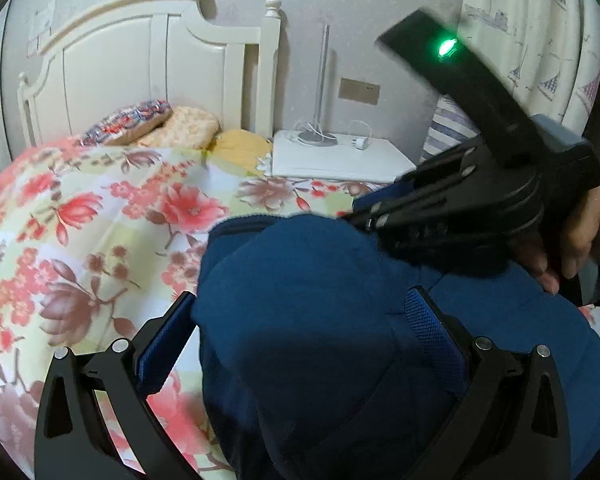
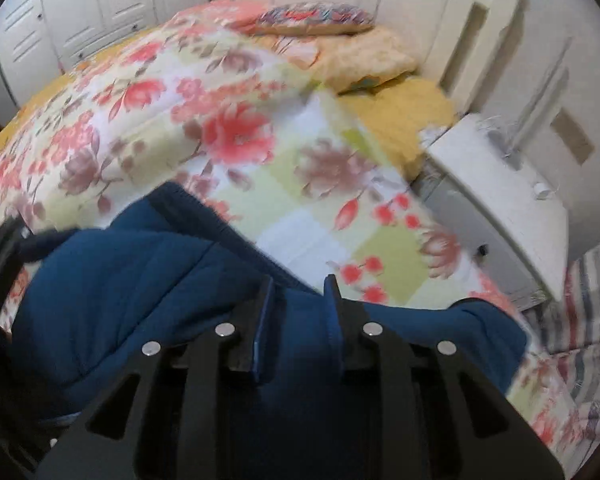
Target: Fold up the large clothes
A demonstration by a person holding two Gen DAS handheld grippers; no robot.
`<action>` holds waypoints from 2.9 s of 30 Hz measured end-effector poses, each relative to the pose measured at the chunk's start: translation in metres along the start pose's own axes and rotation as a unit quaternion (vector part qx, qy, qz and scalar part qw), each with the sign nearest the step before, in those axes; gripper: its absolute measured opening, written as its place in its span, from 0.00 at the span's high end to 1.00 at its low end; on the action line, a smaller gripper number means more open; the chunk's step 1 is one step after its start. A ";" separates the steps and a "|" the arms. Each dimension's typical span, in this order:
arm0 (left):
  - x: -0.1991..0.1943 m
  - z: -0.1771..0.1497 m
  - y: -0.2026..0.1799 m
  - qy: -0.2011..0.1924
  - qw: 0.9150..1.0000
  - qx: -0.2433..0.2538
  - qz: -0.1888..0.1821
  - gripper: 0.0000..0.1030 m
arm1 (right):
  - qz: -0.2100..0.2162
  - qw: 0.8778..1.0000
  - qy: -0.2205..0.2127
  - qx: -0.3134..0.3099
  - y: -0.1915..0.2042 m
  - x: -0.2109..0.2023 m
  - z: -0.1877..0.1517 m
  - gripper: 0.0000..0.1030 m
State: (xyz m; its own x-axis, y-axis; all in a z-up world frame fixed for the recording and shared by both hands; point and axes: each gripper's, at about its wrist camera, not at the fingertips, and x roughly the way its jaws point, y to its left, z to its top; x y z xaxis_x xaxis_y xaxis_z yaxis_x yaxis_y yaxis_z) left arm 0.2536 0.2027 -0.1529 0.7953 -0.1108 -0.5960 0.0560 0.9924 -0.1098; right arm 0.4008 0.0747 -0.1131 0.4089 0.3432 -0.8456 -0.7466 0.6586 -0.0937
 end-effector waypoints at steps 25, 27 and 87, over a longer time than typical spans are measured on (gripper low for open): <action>-0.071 -0.015 -0.015 -0.052 0.994 -0.003 0.100 0.04 | -0.070 0.968 -0.189 0.151 0.086 -0.182 -0.202 0.17; -0.083 -0.018 -0.013 -0.043 0.994 -0.012 0.098 0.04 | -0.055 0.963 -0.188 0.183 0.075 -0.187 -0.216 0.12; -0.250 0.006 -0.219 -0.194 0.979 0.022 0.051 0.04 | -0.265 0.884 -0.280 0.265 0.048 -0.349 -0.318 0.03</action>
State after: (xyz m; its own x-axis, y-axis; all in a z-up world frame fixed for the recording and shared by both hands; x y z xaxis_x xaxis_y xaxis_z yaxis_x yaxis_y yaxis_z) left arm 0.0457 0.0134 0.0248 0.9671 0.0089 -0.2544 -0.0163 0.9995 -0.0270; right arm 0.0555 -0.2266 0.0100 0.9341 0.0715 -0.3497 -0.0816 0.9966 -0.0142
